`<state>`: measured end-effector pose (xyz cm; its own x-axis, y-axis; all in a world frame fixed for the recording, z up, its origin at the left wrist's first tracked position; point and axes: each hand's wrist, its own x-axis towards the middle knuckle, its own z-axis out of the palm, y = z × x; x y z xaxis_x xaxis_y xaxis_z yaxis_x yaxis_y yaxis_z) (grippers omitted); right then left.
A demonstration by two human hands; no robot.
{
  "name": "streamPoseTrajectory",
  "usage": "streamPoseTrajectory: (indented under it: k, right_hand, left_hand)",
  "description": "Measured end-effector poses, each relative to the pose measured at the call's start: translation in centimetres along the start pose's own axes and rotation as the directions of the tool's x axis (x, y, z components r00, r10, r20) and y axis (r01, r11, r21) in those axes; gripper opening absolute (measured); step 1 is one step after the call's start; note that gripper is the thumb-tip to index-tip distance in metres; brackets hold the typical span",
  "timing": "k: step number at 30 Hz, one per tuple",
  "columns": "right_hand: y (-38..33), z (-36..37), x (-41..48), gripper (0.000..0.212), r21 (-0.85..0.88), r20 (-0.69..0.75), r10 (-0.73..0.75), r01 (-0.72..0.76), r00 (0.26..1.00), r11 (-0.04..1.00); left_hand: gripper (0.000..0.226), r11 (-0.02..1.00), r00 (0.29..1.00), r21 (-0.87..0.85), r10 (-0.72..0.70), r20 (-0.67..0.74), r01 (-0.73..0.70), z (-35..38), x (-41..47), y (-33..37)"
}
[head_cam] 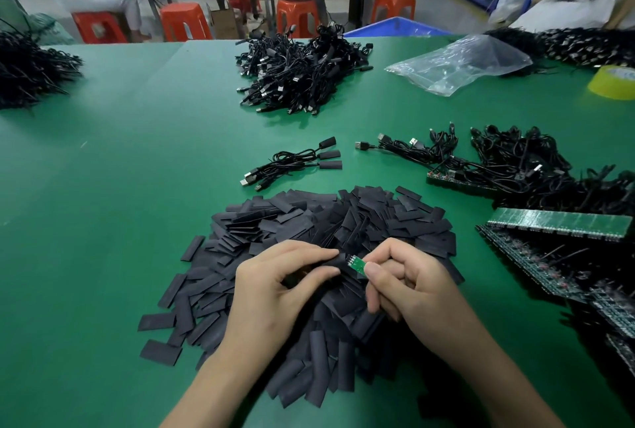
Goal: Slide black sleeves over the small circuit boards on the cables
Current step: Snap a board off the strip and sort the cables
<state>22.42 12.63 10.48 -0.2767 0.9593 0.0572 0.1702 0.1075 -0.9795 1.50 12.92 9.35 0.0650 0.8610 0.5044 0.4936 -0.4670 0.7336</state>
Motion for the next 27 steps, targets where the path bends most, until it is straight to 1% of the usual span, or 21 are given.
streamPoseTrajectory:
  k: [2, 6, 9, 12, 14, 15, 18, 20, 22, 23, 25, 27]
  right_hand:
    - [0.09, 0.07, -0.01, 0.012, -0.010, -0.003, 0.003, -0.003, 1.000, 1.000]
    - [0.17, 0.00, 0.00, 0.013, -0.046, -0.002, 0.006, -0.006, 1.000, 0.999]
    - [0.30, 0.01, 0.01, 0.013, -0.124, 0.016, 0.005, -0.003, 1.000, 0.992]
    - [0.40, 0.05, -0.10, 0.012, -0.164, 0.042, 0.009, -0.002, 0.999, 0.986]
    - [0.41, 0.08, -0.11, 0.007, -0.152, 0.061, 0.025, -0.015, 0.998, 0.988]
    - [0.44, 0.12, -0.10, 0.004, -0.120, 0.073, 0.039, -0.030, 0.997, 0.992]
    - [0.51, 0.20, -0.06, 0.017, -0.045, 0.096, 0.058, -0.054, 0.994, 0.998]
    - [0.33, 0.19, -0.03, 0.017, -0.016, 0.105, 0.056, -0.055, 0.993, 0.998]
    - [0.05, 0.17, 0.01, 0.005, 0.046, 0.099, 0.063, -0.068, 0.993, 0.997]
    - [-0.05, 0.11, 0.02, 0.004, 0.076, 0.095, 0.072, -0.079, 0.993, 0.994]
    - [-0.19, 0.00, 0.00, 0.010, 0.104, 0.100, 0.079, -0.089, 0.992, 0.991]
    - [-0.18, -0.11, -0.07, 0.016, 0.070, 0.084, 0.050, -0.056, 0.995, 0.996]
  left_hand:
    - [0.018, 1.000, 1.000, 0.017, 0.026, 0.009, -0.026, -0.04, -0.01, 0.00]
    - [0.017, 0.995, 0.996, 0.046, 0.086, 0.035, -0.087, -0.12, 0.00, -0.26]
    - [0.018, 0.986, 0.984, 0.075, 0.143, 0.104, -0.151, -0.25, -0.02, -0.60]
    - [0.019, 0.976, 0.967, 0.074, 0.192, 0.167, -0.207, -0.36, -0.02, -0.82]
    - [0.019, 0.972, 0.958, 0.062, 0.211, 0.192, -0.227, -0.33, 0.04, -0.91]
    - [0.019, 0.971, 0.954, 0.051, 0.218, 0.206, -0.233, -0.29, 0.04, -0.96]
    - [0.018, 0.965, 0.939, 0.034, 0.246, 0.239, -0.262, -0.08, -0.09, -0.94]
    - [0.016, 0.965, 0.946, 0.038, 0.246, 0.213, -0.259, 0.10, -0.15, -0.88]
    - [0.012, 0.964, 0.957, 0.055, 0.248, 0.150, -0.259, 0.09, -0.16, -0.82]
    - [0.009, 0.962, 0.959, 0.067, 0.257, 0.120, -0.266, 0.06, -0.10, -0.80]
    - [0.006, 0.956, 0.958, 0.083, 0.276, 0.082, -0.282, -0.08, -0.03, -0.80]
    - [0.005, 0.955, 0.956, 0.076, 0.279, 0.087, -0.286, -0.11, -0.03, -0.74]
